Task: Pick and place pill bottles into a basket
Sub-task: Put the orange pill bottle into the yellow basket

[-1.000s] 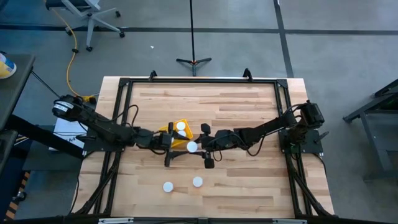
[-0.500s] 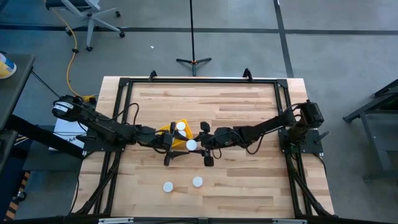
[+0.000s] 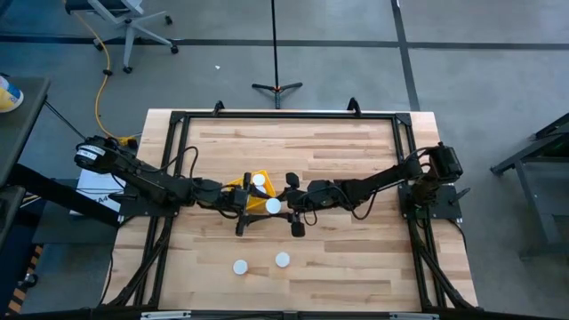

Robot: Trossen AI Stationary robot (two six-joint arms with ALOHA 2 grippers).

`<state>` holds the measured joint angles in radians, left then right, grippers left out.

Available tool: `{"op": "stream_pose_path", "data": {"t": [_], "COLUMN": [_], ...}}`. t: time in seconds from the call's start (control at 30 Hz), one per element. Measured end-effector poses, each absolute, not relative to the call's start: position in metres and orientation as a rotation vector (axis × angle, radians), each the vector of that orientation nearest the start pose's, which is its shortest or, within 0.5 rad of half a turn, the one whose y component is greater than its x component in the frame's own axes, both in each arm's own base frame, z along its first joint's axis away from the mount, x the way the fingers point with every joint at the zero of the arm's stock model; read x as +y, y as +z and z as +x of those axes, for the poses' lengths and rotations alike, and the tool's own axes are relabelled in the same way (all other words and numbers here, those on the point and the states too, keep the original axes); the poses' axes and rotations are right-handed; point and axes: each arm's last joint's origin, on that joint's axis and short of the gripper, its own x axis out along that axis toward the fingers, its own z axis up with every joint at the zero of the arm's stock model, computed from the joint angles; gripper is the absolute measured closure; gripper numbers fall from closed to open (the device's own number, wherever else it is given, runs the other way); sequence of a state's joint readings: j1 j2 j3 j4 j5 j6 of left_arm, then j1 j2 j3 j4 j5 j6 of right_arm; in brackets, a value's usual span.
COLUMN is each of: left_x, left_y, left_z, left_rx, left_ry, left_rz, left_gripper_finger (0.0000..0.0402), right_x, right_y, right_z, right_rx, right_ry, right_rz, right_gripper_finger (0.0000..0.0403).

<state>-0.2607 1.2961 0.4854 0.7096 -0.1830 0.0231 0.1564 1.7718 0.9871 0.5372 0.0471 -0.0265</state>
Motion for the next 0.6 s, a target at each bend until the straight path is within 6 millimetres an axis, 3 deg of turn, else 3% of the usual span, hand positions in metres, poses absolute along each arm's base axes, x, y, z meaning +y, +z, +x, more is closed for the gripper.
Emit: {"op": "stream_pose_path", "data": {"t": [0.43, 0.6], "left_x": [-0.0619, -0.0617], "left_y": [0.2150, 0.2160], "left_z": [0.2509, 0.2510], "left_rx": [0.093, 0.082], "left_ry": [-0.092, -0.085], "left_rz": [0.069, 0.087], "left_gripper_finger": [0.0111, 0.0158], "right_x": [0.0575, 0.0576], "right_y": [0.2167, 0.2180], "right_z": [0.3828, 0.3833], "right_rx": [0.236, 0.228], "right_ry": [0.141, 0.143], "right_rz": [-0.062, -0.066], "right_gripper_finger": [0.0237, 0.0237]}}
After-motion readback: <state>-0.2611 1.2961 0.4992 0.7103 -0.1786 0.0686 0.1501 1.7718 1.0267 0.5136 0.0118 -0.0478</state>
